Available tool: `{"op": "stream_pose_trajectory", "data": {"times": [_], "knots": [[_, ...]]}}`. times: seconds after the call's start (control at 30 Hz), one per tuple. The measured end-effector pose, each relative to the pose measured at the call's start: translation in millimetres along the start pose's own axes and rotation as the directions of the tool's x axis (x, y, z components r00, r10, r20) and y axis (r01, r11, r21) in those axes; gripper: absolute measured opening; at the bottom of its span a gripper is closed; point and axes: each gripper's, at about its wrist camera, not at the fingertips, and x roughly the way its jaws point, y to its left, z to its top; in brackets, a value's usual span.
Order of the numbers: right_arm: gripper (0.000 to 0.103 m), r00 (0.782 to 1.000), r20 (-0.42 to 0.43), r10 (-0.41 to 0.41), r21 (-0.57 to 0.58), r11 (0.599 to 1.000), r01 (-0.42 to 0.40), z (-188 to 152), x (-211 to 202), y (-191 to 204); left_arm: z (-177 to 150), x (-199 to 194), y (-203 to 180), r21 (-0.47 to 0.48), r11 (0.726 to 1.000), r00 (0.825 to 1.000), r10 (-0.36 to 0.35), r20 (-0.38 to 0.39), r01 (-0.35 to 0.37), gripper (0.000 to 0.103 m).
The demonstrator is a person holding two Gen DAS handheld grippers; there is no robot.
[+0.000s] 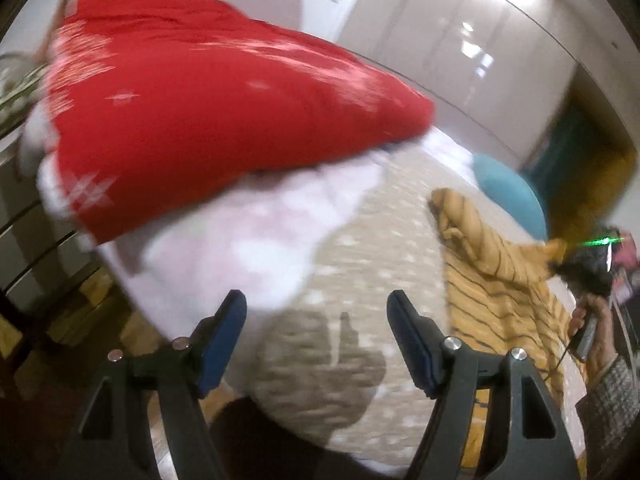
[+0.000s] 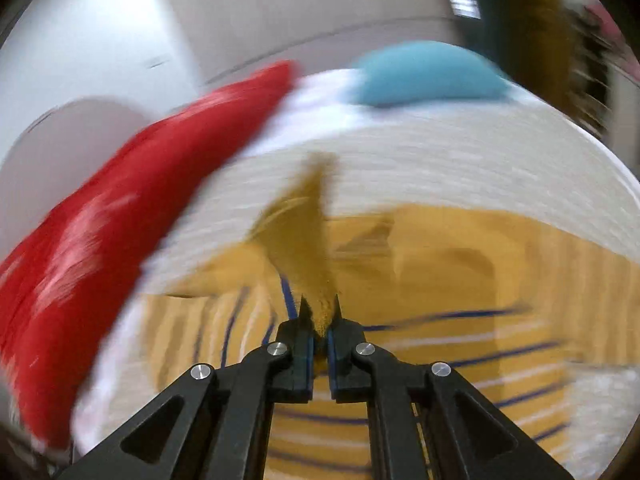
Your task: Fold small clothes
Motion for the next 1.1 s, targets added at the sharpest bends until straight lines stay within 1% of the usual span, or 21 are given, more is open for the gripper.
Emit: {"op": "stream_pose_trajectory", "data": {"times": [0.07,0.13,0.17,0.2,0.27,0.3,0.37,0.4,0.43,0.5,0.57,0.63,0.67,0.77,0.87,0.9,0.93,0.97,1.0,1.07,1.1], "knots": [[0.005,0.994,-0.011,-0.106,0.082,0.991,0.106,-4.6,5.5,-68.3,1.7,13.4,-28.2,0.047,0.998,0.999,-0.035,-0.036,0.036,0.072],[0.006,0.989,-0.057,-0.135,0.147,0.979,0.142,-13.5,11.8,-112.9,2.9,27.2,-55.8,0.082,0.994,0.995,-0.071,-0.075,0.077,0.072],[0.006,0.989,-0.084,-0.118,0.176,0.976,0.131,-18.6,16.1,-126.2,1.5,35.9,-72.3,0.104,0.99,0.991,-0.089,-0.101,0.099,0.073],[0.006,0.991,-0.109,-0.078,0.22,0.97,0.1,-25.4,19.2,-143.6,-0.7,42.6,-85.0,0.124,0.986,0.988,-0.097,-0.12,0.112,0.073],[0.006,0.997,-0.076,0.001,0.26,0.966,0.019,-33.4,8.6,-160.0,-7.2,59.2,-110.6,0.169,0.977,0.982,-0.1,-0.16,0.128,0.073],[0.01,0.997,-0.071,0.007,0.252,0.968,0.011,-33.9,2.9,-162.3,-11.6,66.1,-122.7,0.187,0.973,0.978,-0.103,-0.18,0.136,0.074],[0.011,0.998,-0.052,0.021,0.23,0.973,-0.008,-37.4,-14.7,-170.8,-20.0,83.2,-140.8,0.215,0.966,0.97,-0.098,-0.224,0.147,0.074],[0.013,0.998,-0.046,0.032,0.228,0.973,-0.021,-40.0,-23.9,-172.3,-24.7,90.7,-145.9,0.229,0.963,0.967,-0.082,-0.242,0.14,0.074],[0.017,0.998,-0.041,0.047,0.236,0.971,-0.036,-42.7,-35.5,-176.9,-29.0,97.3,-151.0,0.242,0.962,0.965,-0.067,-0.254,0.13,0.074],[0.022,0.997,-0.028,0.071,0.258,0.964,-0.061,-49.3,-61.7,-196.1,-37.1,108.9,-159.7,0.256,0.959,0.96,-0.049,-0.275,0.123,0.074],[0.026,0.998,-0.006,0.07,0.266,0.962,-0.066,-55.8,-89.6,-224.7,-42.7,114.5,-165.0,0.259,0.958,0.955,-0.041,-0.294,0.121,0.074],[0.037,0.999,0.01,0.042,0.309,0.95,-0.043,-68.5,-116.2,-265.7,-47.4,116.4,-171.4,0.265,0.958,0.953,-0.029,-0.302,0.113,0.074],[0.039,0.999,0.02,0.044,0.347,0.937,-0.048,-78.6,-128.1,-285.5,-49.4,114.7,-174.6,0.268,0.956,0.953,-0.033,-0.302,0.118,0.074],[0.039,0.998,0.057,0.037,0.432,0.9,-0.058,-105.6,-149.2,-327.9,-53.8,110.1,-185.4,0.272,0.953,0.951,-0.045,-0.304,0.132,0.074],[0.039,0.997,0.072,-0.015,0.47,0.882,-0.021,-130.8,-168.0,-355.6,-58.4,107.5,-195.3,0.28,0.951,0.951,-0.043,-0.305,0.133,0.074],[0.037,0.997,0.074,-0.012,0.483,0.875,-0.025,-136.0,-169.4,-365.1,-59.3,106.7,-197.9,0.278,0.95,0.949,-0.049,-0.312,0.141,0.074],[0.037,0.997,0.081,0.014,0.508,0.86,-0.053,-137.6,-167.0,-373.6,-60.5,106.0,-200.3,0.276,0.95,0.947,-0.054,-0.318,0.147,0.074],[0.037,0.996,0.088,0.02,0.527,0.847,-0.064,-135.5,-165.9,-379.4,-61.3,104.4,-202.7,0.28,0.948,0.945,-0.056,-0.321,0.152,0.074],[0.037,0.995,0.099,0.001,0.551,0.833,-0.055,-129.6,-164.4,-385.1,-61.9,102.4,-205.1,0.285,0.946,0.946,-0.056,-0.319,0.152,0.074],[0.037,0.99,0.129,-0.064,0.552,0.834,-0.018,-110.2,-165.9,-392.5,-61.7,95.3,-208.8,0.294,0.943,0.949,-0.061,-0.31,0.157,0.074],[0.037,0.981,0.164,-0.1,0.546,0.838,-0.005,-96.9,-171.0,-399.1,-61.0,92.3,-209.7,0.296,0.942,0.95,-0.063,-0.305,0.157,0.074]]}}
